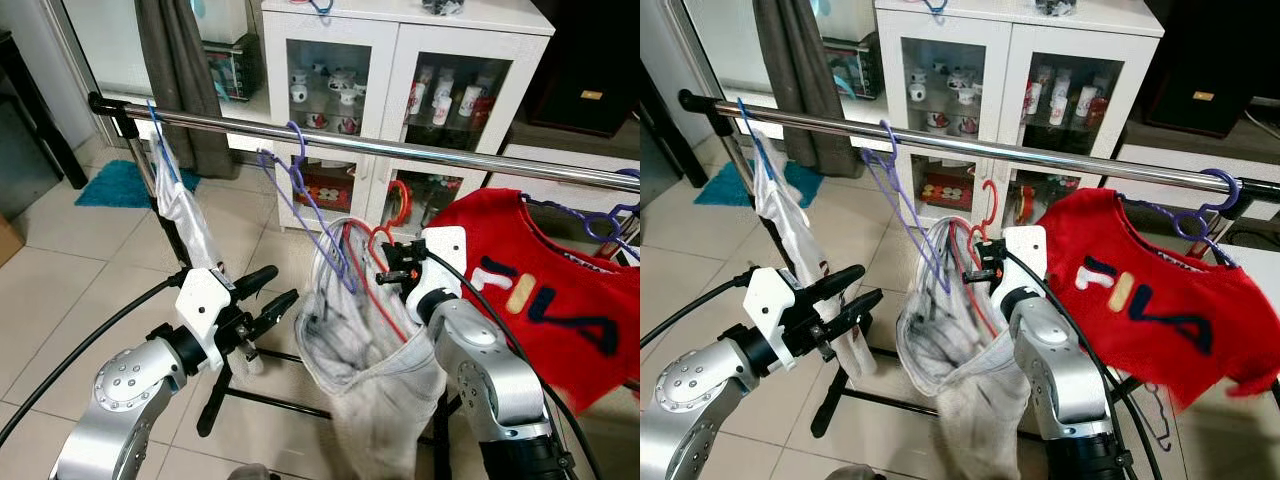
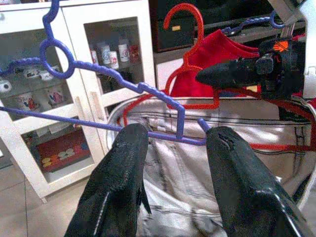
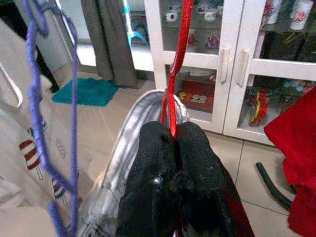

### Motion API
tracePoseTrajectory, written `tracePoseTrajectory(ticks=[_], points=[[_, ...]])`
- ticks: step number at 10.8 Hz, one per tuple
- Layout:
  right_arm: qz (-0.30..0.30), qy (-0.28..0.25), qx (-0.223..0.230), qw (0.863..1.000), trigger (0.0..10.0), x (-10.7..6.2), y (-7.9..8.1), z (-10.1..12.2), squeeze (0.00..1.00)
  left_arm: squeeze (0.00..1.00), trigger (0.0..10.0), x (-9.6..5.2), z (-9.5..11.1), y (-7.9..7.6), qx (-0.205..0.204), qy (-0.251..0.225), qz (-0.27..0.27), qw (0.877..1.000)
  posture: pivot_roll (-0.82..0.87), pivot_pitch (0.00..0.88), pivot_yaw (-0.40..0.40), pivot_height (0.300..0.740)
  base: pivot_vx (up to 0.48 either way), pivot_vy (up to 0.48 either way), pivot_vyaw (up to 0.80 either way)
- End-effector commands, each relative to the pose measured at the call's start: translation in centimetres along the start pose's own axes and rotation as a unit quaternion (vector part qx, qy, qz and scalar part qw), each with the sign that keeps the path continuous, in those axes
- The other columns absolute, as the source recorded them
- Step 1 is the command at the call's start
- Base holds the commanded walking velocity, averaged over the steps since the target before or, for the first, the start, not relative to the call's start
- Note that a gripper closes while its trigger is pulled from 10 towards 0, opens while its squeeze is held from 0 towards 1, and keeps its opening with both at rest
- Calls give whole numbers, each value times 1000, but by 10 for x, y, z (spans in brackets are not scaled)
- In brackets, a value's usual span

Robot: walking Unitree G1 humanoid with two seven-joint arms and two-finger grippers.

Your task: Hang hanger

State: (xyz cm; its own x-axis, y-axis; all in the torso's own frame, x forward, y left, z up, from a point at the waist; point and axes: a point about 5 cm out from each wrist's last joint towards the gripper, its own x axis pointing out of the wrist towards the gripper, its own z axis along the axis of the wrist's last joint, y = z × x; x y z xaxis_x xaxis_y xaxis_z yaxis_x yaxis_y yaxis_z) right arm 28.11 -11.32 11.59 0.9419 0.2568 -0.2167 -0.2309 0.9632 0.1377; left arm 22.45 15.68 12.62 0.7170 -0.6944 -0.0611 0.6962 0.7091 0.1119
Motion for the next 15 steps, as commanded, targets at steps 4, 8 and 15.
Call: tracePoseTrajectory(ticks=[4, 8, 15], points=[[-14, -128, 25, 991, 10000, -21, -11, 25, 0, 0, 10000, 1, 1, -1, 6, 3, -4, 1000, 126, 0, 8, 740, 0, 0, 0], [-16, -169, 12, 985, 10000, -13, -8, 47, 0, 0, 10000, 5, 1, -1, 8, 2, -11, 1000, 117, 0, 11, 740, 0, 0, 0], [-68, -63, -19, 995, 10000, 36, -7, 49, 0, 0, 10000, 7, 4, -2, 16, -5, -22, 1000, 122, 0, 0, 740, 0, 0, 0]])
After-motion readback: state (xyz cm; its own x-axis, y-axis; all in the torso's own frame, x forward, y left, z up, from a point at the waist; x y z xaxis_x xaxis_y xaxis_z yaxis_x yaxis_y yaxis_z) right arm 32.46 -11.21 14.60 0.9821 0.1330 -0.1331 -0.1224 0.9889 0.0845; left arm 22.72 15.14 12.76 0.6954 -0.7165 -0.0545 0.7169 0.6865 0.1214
